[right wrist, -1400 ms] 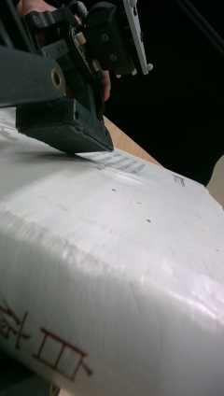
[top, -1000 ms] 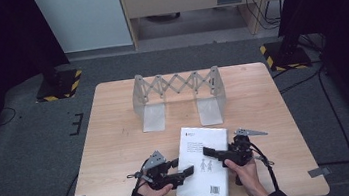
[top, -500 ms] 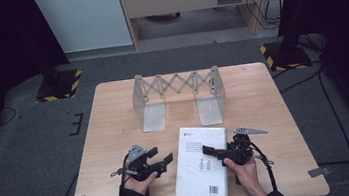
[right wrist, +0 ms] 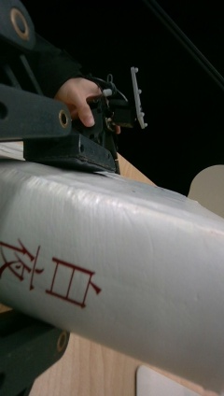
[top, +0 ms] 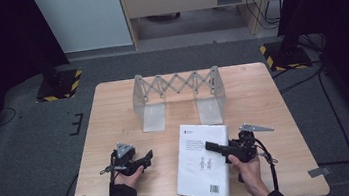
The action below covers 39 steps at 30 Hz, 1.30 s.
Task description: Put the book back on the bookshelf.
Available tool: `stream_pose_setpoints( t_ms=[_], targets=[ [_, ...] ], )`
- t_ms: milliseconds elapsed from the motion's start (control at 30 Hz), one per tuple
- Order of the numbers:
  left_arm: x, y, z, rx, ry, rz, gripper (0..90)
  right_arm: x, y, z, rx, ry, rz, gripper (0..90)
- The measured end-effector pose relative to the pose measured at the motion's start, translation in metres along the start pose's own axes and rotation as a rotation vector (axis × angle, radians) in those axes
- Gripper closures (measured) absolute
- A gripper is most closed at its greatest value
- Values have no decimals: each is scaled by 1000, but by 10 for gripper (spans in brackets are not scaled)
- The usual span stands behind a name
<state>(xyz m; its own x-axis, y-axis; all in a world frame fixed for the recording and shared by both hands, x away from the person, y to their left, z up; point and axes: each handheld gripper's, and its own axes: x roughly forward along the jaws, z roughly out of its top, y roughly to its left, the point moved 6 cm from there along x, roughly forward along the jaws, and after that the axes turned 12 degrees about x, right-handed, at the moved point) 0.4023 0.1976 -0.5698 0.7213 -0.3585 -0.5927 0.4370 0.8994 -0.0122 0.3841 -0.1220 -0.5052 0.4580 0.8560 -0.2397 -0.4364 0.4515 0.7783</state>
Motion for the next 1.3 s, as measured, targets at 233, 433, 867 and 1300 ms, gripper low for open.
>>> stream_pose_setpoints(
  t_ms=[233,433,867,1300],
  targets=[
    [1,3,0,-16,6,4,232,-7,1,5,-6,-23,2,485],
    [2,6,-1,-35,21,20,220,-8,5,8,-18,-26,13,494],
    [8,0,-1,48,84,41,153,-21,16,25,-93,-96,-10,518],
    [8,0,-1,54,86,39,153,-29,25,36,-164,-141,-56,528]
  ],
)
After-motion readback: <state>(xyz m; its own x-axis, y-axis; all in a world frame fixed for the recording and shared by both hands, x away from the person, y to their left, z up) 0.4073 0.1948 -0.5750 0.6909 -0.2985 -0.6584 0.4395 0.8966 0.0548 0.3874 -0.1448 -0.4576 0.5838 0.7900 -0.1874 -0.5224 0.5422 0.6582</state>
